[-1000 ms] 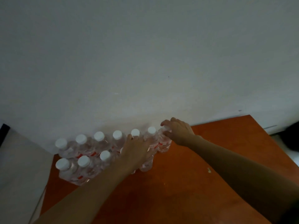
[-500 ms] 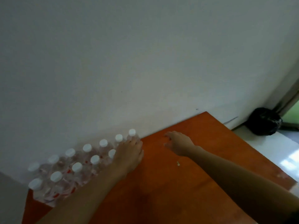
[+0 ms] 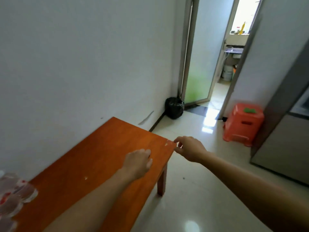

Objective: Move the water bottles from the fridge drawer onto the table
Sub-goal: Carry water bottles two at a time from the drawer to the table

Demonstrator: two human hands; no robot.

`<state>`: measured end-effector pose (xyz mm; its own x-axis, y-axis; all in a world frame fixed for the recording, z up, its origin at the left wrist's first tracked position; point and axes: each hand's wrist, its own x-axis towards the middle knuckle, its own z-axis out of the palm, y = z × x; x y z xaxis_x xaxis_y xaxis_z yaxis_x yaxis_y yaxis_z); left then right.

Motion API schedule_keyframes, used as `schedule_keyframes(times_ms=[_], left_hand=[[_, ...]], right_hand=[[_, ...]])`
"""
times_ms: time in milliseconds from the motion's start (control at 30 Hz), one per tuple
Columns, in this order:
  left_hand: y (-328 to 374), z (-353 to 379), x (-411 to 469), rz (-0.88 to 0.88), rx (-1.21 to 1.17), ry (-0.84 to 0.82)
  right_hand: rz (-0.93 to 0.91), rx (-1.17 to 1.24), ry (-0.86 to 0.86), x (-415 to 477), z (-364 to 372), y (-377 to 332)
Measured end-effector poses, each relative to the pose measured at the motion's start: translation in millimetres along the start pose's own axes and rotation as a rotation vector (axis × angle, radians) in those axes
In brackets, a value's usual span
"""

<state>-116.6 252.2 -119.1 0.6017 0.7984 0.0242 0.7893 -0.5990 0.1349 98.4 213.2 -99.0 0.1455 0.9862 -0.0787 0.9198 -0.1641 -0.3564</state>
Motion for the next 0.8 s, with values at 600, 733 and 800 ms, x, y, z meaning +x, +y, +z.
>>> schedule_keyframes(times_ms=[600, 733, 800], left_hand=[[273.4, 45.5, 360.9, 0.496, 0.042, -0.117], [360.0, 51.0, 410.2, 0.662, 0.048, -0.146], [398.0, 60.3, 425.8, 0.730, 0.039, -0.174]], right_hand=[[0.581, 0.094, 0.256, 26.6, -133.7, 354.8], [0.758, 0.103, 0.320, 2.4, -159.9, 423.4], [0.828, 0.121, 0.335, -11.0, -167.8, 457.3]])
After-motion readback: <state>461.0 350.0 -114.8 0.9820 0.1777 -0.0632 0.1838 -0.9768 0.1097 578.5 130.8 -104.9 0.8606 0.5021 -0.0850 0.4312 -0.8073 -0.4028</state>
